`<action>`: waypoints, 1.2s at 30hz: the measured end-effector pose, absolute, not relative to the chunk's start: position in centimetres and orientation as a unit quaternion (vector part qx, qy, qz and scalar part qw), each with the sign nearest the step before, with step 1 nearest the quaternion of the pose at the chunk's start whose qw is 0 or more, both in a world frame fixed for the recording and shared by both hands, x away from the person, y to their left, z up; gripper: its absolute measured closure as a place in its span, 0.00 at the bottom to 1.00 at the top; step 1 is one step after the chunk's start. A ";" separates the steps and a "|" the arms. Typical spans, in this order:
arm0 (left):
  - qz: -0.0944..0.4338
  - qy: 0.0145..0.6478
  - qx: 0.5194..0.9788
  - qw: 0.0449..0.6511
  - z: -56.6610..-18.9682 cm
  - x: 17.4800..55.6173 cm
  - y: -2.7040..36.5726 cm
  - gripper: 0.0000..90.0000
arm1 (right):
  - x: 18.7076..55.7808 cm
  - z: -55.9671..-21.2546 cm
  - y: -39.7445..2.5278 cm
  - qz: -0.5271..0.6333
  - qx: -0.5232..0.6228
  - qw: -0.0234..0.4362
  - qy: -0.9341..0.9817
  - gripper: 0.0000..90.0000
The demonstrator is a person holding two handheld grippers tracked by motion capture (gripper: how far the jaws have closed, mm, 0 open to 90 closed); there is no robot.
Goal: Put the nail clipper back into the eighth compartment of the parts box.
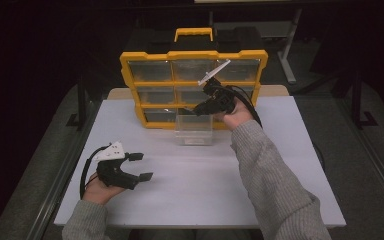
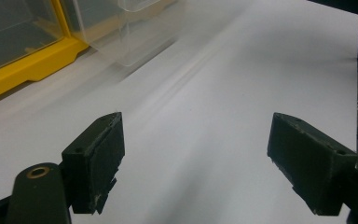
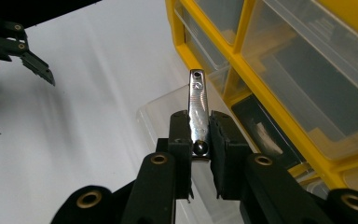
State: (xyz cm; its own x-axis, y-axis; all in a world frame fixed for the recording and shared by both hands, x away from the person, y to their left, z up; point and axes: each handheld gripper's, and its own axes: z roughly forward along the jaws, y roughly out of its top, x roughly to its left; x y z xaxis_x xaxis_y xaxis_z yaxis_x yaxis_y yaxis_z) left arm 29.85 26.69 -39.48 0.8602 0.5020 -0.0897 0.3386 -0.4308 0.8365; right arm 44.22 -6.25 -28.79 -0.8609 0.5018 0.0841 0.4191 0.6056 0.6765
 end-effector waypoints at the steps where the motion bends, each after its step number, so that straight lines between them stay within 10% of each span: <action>1: 0.087 0.248 0.842 0.470 -39.5 29.8 26.7 0.20 | 44.3 -28.9 -6.2 0.360 0.259 0.058 0.895 0.87; 36: 0.087 0.250 0.841 0.471 -39.4 29.9 26.9 0.20 | 45.6 -33.1 -6.4 0.339 0.278 0.032 0.898 0.86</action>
